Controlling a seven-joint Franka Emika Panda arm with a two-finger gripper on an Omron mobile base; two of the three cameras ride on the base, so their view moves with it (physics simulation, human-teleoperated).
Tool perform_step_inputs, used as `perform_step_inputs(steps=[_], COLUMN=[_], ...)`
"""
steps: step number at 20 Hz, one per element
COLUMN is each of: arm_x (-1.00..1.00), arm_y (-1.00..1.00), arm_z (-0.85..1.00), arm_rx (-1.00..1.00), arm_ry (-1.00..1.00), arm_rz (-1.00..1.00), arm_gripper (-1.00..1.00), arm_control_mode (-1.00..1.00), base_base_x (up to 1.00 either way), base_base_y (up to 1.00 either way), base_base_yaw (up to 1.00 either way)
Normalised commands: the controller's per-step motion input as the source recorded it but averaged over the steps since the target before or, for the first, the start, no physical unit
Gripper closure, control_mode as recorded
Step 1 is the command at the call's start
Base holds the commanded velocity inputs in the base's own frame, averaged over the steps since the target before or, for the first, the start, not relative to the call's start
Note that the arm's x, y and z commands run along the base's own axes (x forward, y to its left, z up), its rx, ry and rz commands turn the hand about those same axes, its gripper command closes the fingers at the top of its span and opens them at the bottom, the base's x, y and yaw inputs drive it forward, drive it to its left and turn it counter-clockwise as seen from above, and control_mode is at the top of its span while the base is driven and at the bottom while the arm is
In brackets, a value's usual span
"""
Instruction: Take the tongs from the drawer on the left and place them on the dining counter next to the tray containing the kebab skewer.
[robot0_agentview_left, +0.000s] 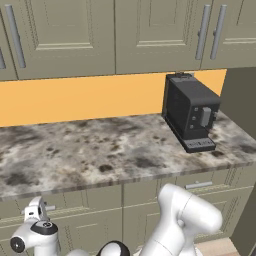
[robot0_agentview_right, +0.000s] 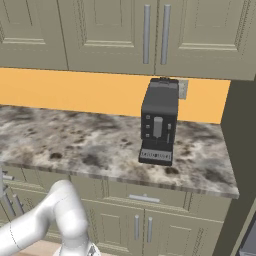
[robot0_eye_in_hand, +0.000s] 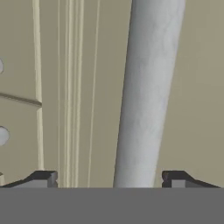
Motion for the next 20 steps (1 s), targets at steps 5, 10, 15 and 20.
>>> perform_step_inputs(steps=[5, 10, 15, 20], arm_x=[0.00, 0.00, 0.00, -0.08], arm_y=[0.00, 0.00, 0.00, 0.00], arm_z=[0.00, 0.00, 0.00, 0.00], arm_rx=[0.00, 0.00, 0.00, 0.00], arm_ry=[0.00, 0.00, 0.00, 0.00], arm_rz=[0.00, 0.00, 0.00, 0.00], arm_gripper=[1.00, 1.00, 1.00, 1.00], arm_control_mode=[-1.00, -1.00, -1.00, -1.00], base_base_x=[0.00, 0.00, 0.00, 0.00], base_base_y=[0.00, 0.00, 0.00, 0.00], base_base_yaw=[0.00, 0.00, 0.00, 0.00])
